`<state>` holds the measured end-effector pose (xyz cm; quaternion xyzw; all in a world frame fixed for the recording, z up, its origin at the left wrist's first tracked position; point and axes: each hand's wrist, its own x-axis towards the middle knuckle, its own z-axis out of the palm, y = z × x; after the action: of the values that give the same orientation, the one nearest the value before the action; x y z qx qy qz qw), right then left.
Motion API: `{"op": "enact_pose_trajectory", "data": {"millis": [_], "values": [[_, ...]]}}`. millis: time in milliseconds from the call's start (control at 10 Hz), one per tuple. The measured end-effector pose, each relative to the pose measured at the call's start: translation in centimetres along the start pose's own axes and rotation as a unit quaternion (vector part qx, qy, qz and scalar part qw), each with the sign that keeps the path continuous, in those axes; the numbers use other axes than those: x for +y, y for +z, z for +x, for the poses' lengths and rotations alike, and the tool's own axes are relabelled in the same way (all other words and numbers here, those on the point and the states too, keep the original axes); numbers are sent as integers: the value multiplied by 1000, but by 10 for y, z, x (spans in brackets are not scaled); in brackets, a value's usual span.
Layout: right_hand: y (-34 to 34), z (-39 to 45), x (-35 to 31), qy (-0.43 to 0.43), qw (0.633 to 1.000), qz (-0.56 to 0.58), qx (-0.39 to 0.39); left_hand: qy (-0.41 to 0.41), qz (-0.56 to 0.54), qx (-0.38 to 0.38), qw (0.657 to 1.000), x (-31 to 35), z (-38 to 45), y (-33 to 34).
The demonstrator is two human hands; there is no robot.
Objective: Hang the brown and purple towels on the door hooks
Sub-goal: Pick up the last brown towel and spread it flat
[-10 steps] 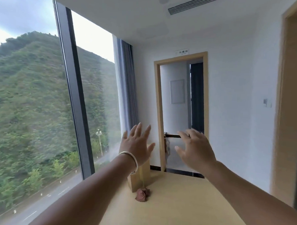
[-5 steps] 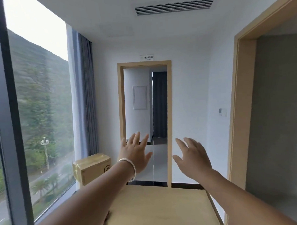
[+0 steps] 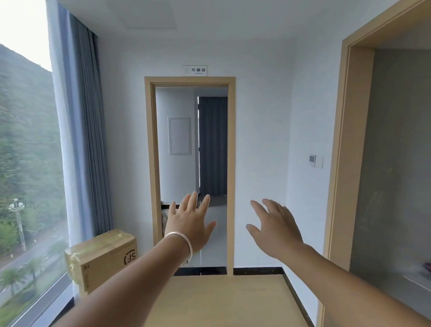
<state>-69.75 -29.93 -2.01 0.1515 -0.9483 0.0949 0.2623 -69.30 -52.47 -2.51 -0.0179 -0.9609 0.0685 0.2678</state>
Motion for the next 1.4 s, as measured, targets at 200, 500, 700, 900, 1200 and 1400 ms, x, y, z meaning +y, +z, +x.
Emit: {"op": "enact_pose_trajectory", "data": {"millis": [200,500,700,900,1200,1400], "values": [[50,64,13,-10,1000,-8,-2,-5,4,-8,1000,-16,64,54],[136,201,72,-30,999,-12,-3,-23,21,-12,999,-23,202,134],[181,290,114,-31,999,-11,-12,-30,29,-15,999,-21,294,186],[239,360,133,-27,999,-1,-35,-15,34,-31,999,-29,374,242],[331,505,132,-16,999,-35,-23,2,19,-25,1000,-93,514,339],[385,612,104,-18,999,-31,-21,11,8,-18,1000,-161,604,399]]}}
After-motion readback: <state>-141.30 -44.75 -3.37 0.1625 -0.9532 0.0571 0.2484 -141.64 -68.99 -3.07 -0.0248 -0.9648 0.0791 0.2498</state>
